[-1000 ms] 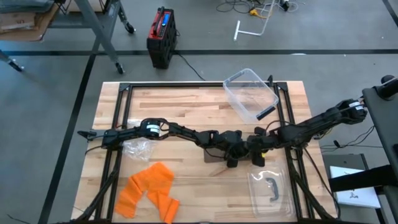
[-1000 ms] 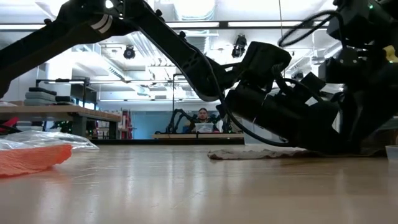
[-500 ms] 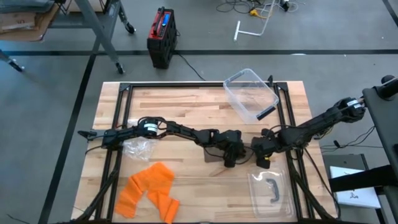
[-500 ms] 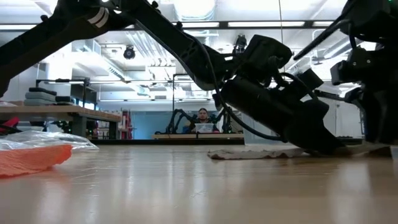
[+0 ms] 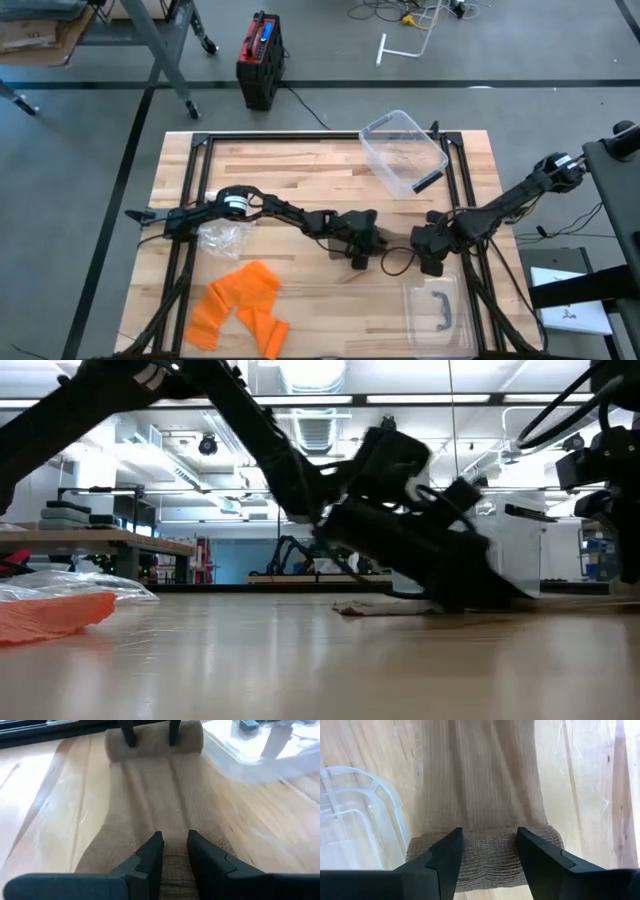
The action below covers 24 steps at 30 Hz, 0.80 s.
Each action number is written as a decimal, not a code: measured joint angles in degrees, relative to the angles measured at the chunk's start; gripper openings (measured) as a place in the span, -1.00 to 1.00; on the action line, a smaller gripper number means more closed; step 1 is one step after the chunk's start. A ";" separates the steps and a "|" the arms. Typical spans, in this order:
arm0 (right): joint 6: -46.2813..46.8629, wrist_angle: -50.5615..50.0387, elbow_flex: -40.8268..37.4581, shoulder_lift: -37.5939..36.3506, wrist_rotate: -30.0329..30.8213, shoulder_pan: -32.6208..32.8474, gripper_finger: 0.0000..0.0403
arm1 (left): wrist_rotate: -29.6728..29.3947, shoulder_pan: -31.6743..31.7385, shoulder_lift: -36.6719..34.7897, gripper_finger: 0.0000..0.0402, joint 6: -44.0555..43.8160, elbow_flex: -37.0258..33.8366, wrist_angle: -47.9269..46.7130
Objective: Roll bandage
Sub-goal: Uncoil the brown bandage
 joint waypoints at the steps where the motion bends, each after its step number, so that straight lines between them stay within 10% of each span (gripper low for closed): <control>1: 0.35 -0.09 0.00 0.00 0.28 0.23 -0.09 | -0.21 0.12 -1.20 -0.57 0.21 -1.70 -0.23; 13: 0.77 0.09 -0.11 -0.02 1.44 0.38 -0.09 | -1.64 1.55 -12.16 -0.67 0.71 -19.06 1.80; 24: 1.51 2.48 -0.26 0.17 4.87 0.23 -0.09 | -1.81 1.62 -13.97 -0.71 -0.33 -15.88 -2.11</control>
